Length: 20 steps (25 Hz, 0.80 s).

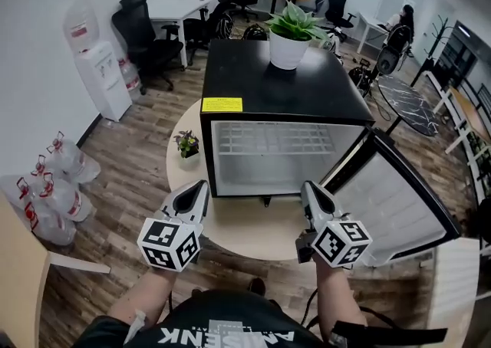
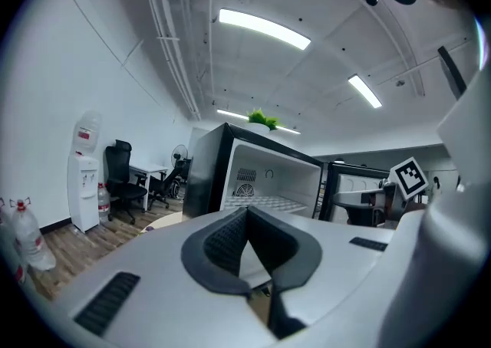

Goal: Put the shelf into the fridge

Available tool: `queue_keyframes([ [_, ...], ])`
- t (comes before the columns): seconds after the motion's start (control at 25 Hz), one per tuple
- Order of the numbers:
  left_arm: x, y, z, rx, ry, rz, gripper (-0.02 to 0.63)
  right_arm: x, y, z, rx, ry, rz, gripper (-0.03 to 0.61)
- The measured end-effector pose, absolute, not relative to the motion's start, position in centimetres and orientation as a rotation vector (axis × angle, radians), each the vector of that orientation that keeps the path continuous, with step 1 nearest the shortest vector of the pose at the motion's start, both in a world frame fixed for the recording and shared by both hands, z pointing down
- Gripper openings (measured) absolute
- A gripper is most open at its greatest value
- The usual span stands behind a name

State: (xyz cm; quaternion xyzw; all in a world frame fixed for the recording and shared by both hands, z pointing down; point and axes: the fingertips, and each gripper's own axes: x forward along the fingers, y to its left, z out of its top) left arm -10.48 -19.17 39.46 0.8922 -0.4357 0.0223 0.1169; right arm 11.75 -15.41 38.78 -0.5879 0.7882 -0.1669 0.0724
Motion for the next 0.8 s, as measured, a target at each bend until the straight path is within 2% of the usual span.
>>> queue_keyframes([
  [0.8, -10.9, -16.4, 35.9, 2.758, -1.243, 0.021, 0.002, 10.7, -11.2, 36.1, -1.822, 2.370, -0.400, 0.006],
])
